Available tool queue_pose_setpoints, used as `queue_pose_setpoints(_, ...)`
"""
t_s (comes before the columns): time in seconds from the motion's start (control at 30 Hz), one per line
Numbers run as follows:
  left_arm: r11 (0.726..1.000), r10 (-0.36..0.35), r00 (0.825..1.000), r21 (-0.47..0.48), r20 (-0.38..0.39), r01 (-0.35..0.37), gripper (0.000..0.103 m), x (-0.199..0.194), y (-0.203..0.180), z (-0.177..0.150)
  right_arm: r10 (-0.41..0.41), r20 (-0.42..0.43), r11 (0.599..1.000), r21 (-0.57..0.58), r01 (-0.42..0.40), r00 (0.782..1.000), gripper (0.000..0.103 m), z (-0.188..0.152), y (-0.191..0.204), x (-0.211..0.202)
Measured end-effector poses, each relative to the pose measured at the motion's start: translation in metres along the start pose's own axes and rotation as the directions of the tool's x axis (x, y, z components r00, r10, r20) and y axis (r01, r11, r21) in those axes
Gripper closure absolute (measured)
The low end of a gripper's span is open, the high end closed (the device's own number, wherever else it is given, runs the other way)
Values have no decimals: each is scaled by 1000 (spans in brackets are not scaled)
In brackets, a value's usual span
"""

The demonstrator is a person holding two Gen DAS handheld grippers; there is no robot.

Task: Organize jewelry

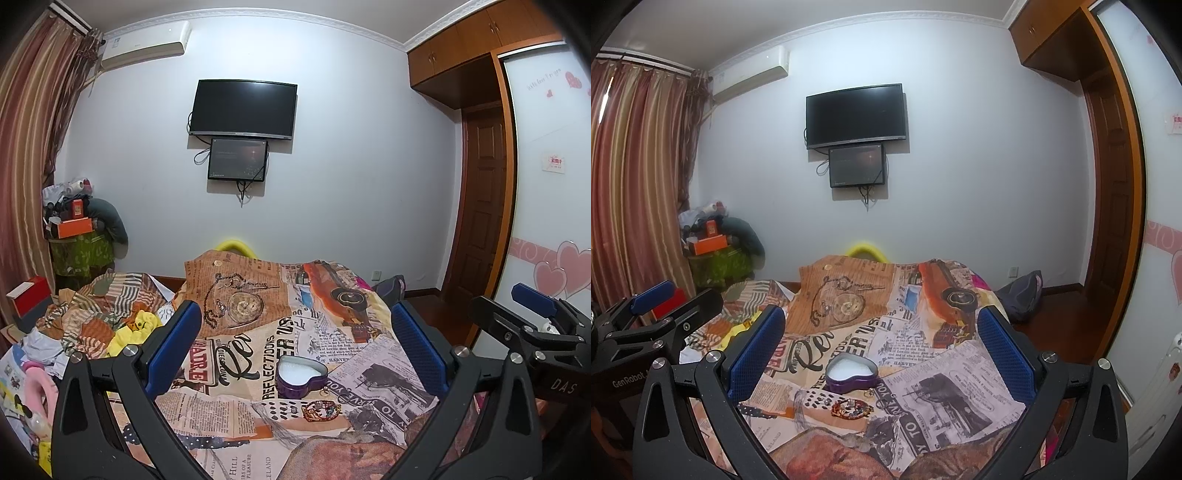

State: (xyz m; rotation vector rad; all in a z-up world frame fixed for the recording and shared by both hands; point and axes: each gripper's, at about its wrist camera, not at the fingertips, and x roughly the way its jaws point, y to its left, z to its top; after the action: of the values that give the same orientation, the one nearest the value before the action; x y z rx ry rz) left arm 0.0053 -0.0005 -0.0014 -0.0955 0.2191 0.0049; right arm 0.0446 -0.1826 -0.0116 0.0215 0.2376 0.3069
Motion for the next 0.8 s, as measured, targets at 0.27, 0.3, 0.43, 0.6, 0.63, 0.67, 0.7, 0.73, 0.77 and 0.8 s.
queue_pose_setpoints(0.27,1000,1,1000,-3,-3,-1,0,0,1,-1,2,-4,1000,1,-2,1000,0,1,0,-1)
queue_pose_setpoints(0.3,1000,2,1000,-3,-3,-2,0,0,1,-1,1,-4,1000,1,-1,1000,0,0,0,-1)
queue_pose_setpoints(0.43,1000,2,1000,-3,-3,-2,0,0,1,-1,2,-4,1000,1,-2,1000,0,1,0,-2)
queue_pose_setpoints(0.6,1000,0,1000,-2,-3,0,0,0,1,0,2,-5,1000,1,-2,1000,0,2,-1,-1)
queue_pose_setpoints(0.63,1000,0,1000,-2,-4,0,0,0,1,0,2,-5,1000,1,-2,1000,0,2,-1,-1)
queue_pose_setpoints(0.67,1000,0,1000,-2,-4,0,0,0,1,-1,3,-5,1000,2,-3,1000,0,3,-1,-1)
queue_pose_setpoints(0.7,1000,0,1000,-2,-3,0,0,0,1,-1,2,-5,1000,2,-2,1000,0,2,-1,-2)
queue_pose_setpoints(0.73,1000,1,1000,-2,-4,-1,0,0,1,-1,2,-6,1000,2,-2,1000,0,3,-1,-1)
queue_pose_setpoints(0.77,1000,1,1000,-3,-4,-1,0,1,1,-2,2,-7,1000,1,-2,1000,0,2,-1,-2)
queue_pose_setpoints(0.8,1000,1,1000,-2,-4,-1,0,1,1,-2,3,-6,1000,2,-3,1000,0,2,-1,-1)
